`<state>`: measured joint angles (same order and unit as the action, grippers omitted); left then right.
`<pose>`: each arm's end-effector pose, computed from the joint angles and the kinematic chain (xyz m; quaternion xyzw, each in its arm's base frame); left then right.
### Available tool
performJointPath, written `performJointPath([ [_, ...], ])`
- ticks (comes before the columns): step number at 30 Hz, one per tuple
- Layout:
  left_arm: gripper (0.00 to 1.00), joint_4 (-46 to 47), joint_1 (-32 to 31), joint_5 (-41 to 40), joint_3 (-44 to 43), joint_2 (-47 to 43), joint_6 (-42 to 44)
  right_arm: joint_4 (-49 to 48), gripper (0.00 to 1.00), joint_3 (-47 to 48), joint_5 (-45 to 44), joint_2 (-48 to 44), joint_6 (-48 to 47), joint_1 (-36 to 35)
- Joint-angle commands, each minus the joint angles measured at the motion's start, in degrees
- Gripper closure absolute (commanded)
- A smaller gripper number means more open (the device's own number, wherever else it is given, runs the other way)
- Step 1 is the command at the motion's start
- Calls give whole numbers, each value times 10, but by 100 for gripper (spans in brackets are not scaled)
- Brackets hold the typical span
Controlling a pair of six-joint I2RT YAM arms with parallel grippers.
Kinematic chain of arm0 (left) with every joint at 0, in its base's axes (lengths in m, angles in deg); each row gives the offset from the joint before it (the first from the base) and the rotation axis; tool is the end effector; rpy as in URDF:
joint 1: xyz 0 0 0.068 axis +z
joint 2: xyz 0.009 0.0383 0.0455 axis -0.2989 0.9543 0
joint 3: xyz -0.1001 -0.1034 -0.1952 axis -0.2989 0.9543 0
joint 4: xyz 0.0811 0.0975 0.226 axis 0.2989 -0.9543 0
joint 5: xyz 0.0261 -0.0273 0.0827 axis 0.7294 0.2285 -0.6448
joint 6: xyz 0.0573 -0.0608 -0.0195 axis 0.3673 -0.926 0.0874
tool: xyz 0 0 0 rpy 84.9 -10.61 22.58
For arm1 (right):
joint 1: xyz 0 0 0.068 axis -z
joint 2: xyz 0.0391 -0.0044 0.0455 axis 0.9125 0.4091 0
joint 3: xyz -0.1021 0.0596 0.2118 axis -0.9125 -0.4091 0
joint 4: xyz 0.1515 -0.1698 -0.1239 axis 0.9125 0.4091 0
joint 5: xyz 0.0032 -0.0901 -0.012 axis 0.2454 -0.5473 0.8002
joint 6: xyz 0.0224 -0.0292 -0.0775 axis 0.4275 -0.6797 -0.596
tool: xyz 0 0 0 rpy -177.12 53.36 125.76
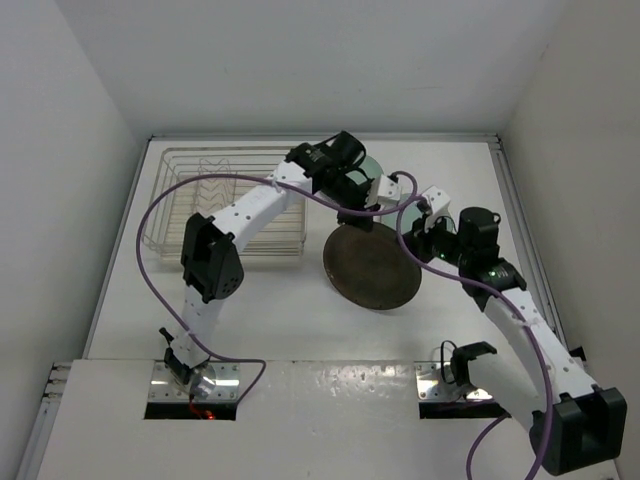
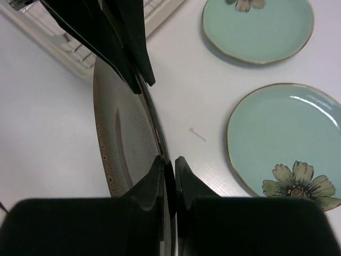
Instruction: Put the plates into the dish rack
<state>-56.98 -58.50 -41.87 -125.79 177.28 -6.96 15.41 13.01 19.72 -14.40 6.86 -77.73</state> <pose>0.3048 -0.3325 0.2604 0.6796 0.5980 -0.3350 0.2614 0.2403 0.0846 0.2249 -0.2067 0.8037 0.2436 0.5020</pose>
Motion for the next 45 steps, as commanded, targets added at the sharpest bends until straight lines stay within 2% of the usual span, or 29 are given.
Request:
performJointPath([
  [1,100,37,-9,-8,-80,-8,-19,-124,88,41,-5,-30,42,0],
  [2,100,37,-9,-8,-100,-8,-29,-122,88,41,-10,-37,42,0],
  [3,100,37,-9,-16,-118,-15,-38,-119,70,58,-15,-41,39,2],
  [5,100,63,-9,-31,-165,-30,-43,-116,49,70,-34,-57,26,3],
  [6,100,74,-9,-60,-174,-38,-43,-117,23,90,-44,-63,21,2],
  [8,100,89,-9,-95,-202,-53,-2,-115,12,101,-65,-72,5,4],
  [9,100,89,-9,-143,-213,-65,17,-114,7,120,-77,-74,-16,2],
  [11,100,95,-9,-204,-241,-80,63,-104,2,135,-98,-77,-43,3],
  [14,100,118,28,-292,-241,-123,161,-102,1,138,-116,-78,-64,3],
  [16,100,128,51,-336,-231,-154,195,-110,1,126,-119,-78,-70,4],
  [18,100,142,87,-356,-209,-178,242,-123,1,115,-117,-74,-61,4],
  [21,100,160,143,-361,-175,-221,269,-145,1,100,-95,-60,-46,4],
  [25,100,160,227,-316,-132,-259,311,-193,1,85,-78,-33,-14,5],
  [29,100,160,315,-257,-46,-287,348,-219,1,80,-53,2,-4,3],
  [34,100,165,414,-181,-47,-261,354,-238,1,78,-34,23,40,2],
  [38,100,165,450,-114,-47,-242,349,-240,1,78,-35,31,60,-1],
  [45,100,165,484,-59,20,-236,364,-226,1,91,-47,45,72,-10],
])
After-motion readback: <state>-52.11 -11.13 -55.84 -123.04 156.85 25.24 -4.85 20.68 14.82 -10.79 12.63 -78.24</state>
